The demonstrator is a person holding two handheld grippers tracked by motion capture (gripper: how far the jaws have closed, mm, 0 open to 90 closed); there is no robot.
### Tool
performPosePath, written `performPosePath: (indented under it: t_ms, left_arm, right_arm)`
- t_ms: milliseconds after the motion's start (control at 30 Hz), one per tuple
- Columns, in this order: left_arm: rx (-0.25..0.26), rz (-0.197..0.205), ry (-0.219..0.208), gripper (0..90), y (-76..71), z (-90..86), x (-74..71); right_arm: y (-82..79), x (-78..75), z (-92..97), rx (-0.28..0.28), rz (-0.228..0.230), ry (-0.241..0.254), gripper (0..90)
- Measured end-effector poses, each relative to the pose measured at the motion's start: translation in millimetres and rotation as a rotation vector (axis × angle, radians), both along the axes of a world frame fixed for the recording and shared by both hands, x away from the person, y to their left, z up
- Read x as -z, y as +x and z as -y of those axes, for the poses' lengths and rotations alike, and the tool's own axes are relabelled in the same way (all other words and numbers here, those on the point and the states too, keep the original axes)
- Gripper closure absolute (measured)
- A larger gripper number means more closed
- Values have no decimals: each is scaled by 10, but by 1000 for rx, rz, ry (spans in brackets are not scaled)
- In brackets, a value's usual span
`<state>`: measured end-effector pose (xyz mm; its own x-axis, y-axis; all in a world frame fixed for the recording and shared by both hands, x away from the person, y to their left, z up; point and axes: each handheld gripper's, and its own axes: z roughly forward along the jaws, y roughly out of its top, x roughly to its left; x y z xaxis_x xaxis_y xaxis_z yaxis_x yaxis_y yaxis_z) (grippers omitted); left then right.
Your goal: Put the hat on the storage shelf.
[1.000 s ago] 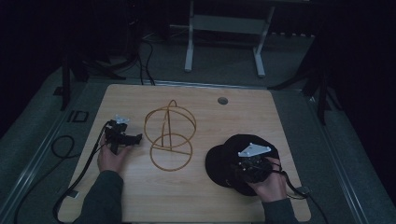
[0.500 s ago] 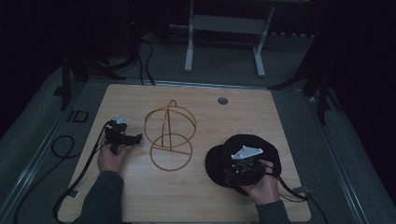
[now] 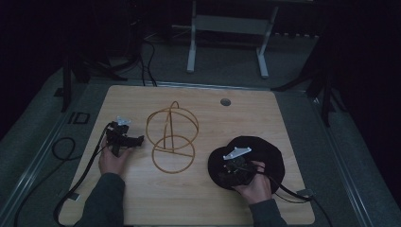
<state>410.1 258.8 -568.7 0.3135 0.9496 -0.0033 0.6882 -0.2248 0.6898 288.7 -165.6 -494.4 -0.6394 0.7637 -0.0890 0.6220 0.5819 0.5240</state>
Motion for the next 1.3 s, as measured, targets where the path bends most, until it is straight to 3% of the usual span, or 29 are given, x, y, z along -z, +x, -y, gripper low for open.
performPosePath:
  t_ms: [200, 467, 633, 733, 900, 1067, 1200, 1300]
  left_arm:
    - [0, 0, 0, 22, 0, 0, 0]
    - [0, 0, 0, 22, 0, 0, 0]
    - [0, 0, 1, 22, 0, 0, 0]
    - [0, 0, 1, 21, 0, 0, 0]
    - [0, 0, 1, 22, 0, 0, 0]
    - [0, 1, 0, 22, 0, 0, 1]
    - [0, 0, 1, 22, 0, 0, 0]
    - [0, 0, 0, 22, 0, 0, 0]
  right_arm:
    - [48, 60, -33, 13, -27, 8, 340]
    - [81, 114, -66, 38, -53, -17, 361]
    - [126, 164, -24, 80, -72, -9, 403]
    - [136, 176, 11, 88, -88, 25, 421]
    - [151, 175, 13, 62, -115, 55, 552]
    - [161, 178, 30, 39, -127, 85, 622]
    - [185, 180, 110, 31, -155, 156, 692]
    - [198, 177, 135, 20, -169, 176, 714]
